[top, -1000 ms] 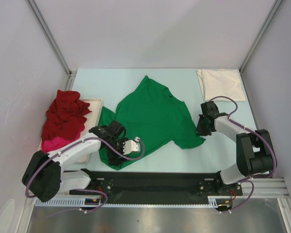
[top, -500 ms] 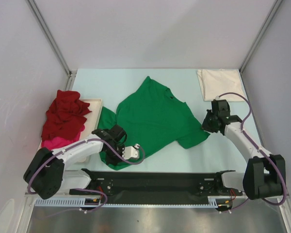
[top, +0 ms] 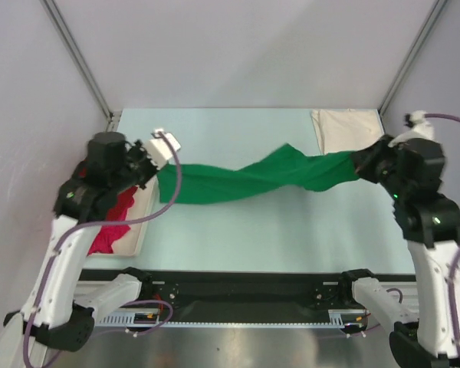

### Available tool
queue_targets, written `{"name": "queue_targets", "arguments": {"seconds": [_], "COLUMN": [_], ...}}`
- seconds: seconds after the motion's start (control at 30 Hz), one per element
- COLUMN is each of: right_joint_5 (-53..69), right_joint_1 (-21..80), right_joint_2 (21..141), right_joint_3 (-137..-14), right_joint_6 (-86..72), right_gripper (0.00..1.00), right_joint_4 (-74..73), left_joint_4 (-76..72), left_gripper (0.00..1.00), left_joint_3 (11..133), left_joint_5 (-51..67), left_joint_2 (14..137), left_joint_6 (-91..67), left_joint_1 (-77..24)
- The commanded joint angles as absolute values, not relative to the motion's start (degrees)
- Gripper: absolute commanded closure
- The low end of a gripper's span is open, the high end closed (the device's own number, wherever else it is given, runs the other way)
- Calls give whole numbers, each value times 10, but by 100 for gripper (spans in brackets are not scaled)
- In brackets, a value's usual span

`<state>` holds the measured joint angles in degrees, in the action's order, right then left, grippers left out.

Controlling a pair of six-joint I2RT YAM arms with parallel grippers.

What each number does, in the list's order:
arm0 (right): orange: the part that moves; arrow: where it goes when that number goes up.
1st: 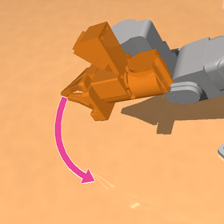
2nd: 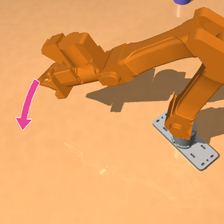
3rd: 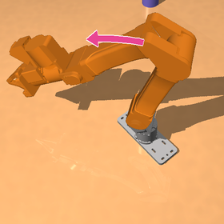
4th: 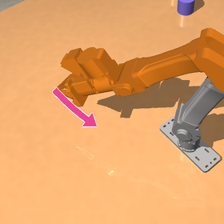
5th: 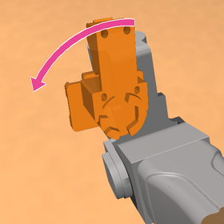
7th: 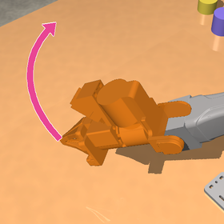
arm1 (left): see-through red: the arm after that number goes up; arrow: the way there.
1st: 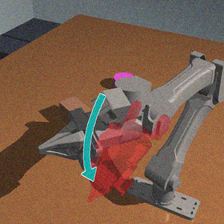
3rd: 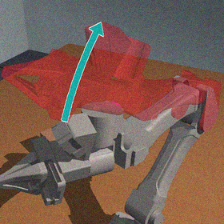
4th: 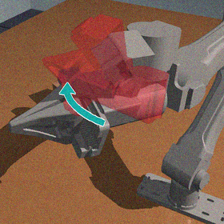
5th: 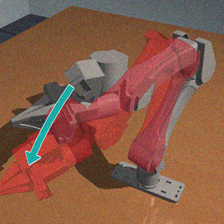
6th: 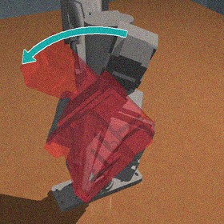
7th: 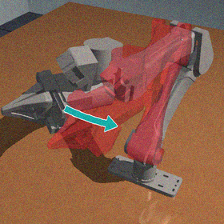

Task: Fold and stack the t-shirts
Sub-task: Flatten the tshirt out

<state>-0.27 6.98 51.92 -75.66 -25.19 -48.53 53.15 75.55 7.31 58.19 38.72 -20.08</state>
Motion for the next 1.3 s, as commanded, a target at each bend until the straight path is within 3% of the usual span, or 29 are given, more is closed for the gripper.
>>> {"name": "queue_targets", "arguments": {"seconds": [0.0, 0.2, 0.37, 0.53, 0.77, 0.8, 0.9, 1.13, 1.27], "right_joint_5": [-30, -33, -26, -5, 54, 66, 88, 102, 114], "right_joint_1": [67, 67, 67, 55, 13, 9, -16, -61, -61], "right_joint_2": [475, 488, 563, 695, 951, 980, 1074, 1006, 948], "right_joint_3": [-889, -1026, -1024, -1062, -1308, -1409, -1551, -1435, -1339], "right_joint_6": [-250, -247, -241, -248, -284, -292, -321, -330, -280], "right_gripper": [100, 100, 100, 100, 100, 100, 100, 100, 100], "right_joint_4": [-542, -562, -482, -368, -324, -335, -360, -271, -319], "left_joint_4": [608, 614, 534, 475, 445, 446, 439, 405, 370], "left_gripper": [100, 100, 100, 99, 100, 100, 100, 100, 100], "left_joint_3": [875, 1044, 1029, 1052, 1266, 1295, 1374, 1326, 1145], "left_joint_5": [2, -101, -142, -91, -90, -102, -117, -72, -39], "left_joint_2": [543, 551, 589, 697, 888, 908, 960, 927, 864], "left_joint_6": [338, 331, 375, 374, 336, 333, 334, 352, 374], "left_joint_1": [-187, -185, -181, -127, -80, -77, -75, -75, -81]}}
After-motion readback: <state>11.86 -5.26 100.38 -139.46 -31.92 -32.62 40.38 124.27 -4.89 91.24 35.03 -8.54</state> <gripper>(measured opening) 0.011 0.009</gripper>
